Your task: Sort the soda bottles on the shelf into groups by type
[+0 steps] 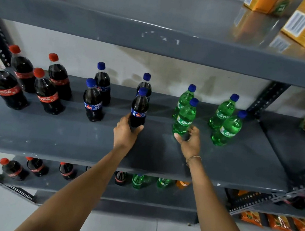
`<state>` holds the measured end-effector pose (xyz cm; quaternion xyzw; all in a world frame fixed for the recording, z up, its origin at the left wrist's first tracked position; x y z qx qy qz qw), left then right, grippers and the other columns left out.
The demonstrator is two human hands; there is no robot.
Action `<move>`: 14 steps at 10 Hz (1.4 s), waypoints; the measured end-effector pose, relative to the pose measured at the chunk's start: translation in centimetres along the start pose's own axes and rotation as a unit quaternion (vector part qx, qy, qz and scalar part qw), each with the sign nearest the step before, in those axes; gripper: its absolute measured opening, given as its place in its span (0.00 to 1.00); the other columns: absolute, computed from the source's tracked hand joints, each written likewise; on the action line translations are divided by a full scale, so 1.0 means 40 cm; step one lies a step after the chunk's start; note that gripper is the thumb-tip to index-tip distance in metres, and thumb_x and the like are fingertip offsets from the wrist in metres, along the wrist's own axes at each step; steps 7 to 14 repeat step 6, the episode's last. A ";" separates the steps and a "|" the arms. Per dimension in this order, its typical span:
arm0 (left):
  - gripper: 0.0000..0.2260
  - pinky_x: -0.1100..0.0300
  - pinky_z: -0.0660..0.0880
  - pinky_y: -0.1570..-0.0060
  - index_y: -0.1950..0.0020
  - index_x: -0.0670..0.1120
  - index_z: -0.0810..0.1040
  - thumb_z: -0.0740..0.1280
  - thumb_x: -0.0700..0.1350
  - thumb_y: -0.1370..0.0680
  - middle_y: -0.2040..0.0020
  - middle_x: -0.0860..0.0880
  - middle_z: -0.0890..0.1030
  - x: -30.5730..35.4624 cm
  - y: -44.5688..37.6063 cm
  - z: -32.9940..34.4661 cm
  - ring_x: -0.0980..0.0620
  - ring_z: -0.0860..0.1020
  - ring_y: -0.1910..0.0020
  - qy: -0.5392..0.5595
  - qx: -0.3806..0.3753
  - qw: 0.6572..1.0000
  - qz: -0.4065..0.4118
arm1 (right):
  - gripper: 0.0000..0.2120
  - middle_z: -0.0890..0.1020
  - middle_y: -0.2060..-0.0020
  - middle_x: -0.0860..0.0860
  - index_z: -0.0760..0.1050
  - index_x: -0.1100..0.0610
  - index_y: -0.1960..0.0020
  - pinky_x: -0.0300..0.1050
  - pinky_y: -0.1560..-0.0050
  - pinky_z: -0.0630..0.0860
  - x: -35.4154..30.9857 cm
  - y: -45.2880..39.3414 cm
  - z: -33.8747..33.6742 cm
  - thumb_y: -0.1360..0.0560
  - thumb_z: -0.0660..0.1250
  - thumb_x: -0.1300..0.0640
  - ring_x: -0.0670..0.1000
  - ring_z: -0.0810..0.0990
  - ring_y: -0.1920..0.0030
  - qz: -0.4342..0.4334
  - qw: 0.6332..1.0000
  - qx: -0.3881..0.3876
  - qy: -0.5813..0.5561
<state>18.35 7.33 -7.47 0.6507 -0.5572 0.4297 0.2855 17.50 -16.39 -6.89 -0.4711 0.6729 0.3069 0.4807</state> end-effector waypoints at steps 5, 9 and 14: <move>0.29 0.52 0.66 0.35 0.27 0.43 0.64 0.70 0.46 0.25 0.32 0.43 0.73 0.012 0.010 -0.006 0.44 0.70 0.33 0.003 -0.019 1.000 -0.014 | 0.25 0.76 0.41 0.61 0.68 0.64 0.38 0.50 0.40 0.71 -0.028 0.008 -0.021 0.32 0.73 0.63 0.59 0.74 0.40 0.001 1.000 0.003 0.027; 0.32 0.53 0.63 0.33 0.25 0.41 0.59 0.69 0.47 0.24 0.29 0.42 0.68 0.010 0.025 -0.017 0.45 0.66 0.31 0.031 -0.021 0.998 -0.046 | 0.30 0.72 0.36 0.60 0.62 0.64 0.33 0.52 0.34 0.67 -0.024 0.016 -0.036 0.31 0.71 0.62 0.58 0.70 0.35 0.009 1.000 -0.007 0.021; 0.32 0.53 0.63 0.33 0.25 0.41 0.59 0.69 0.47 0.24 0.29 0.42 0.68 0.010 0.025 -0.017 0.45 0.66 0.31 0.031 -0.021 0.998 -0.046 | 0.30 0.72 0.36 0.60 0.62 0.64 0.33 0.52 0.34 0.67 -0.024 0.016 -0.036 0.31 0.71 0.62 0.58 0.70 0.35 0.009 1.000 -0.007 0.021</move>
Point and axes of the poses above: each hand's wrist, its own y-axis away from the middle knuckle, its own z-axis out of the palm, x = y × z, the point moved 3 cm from there along -y, towards the middle knuckle
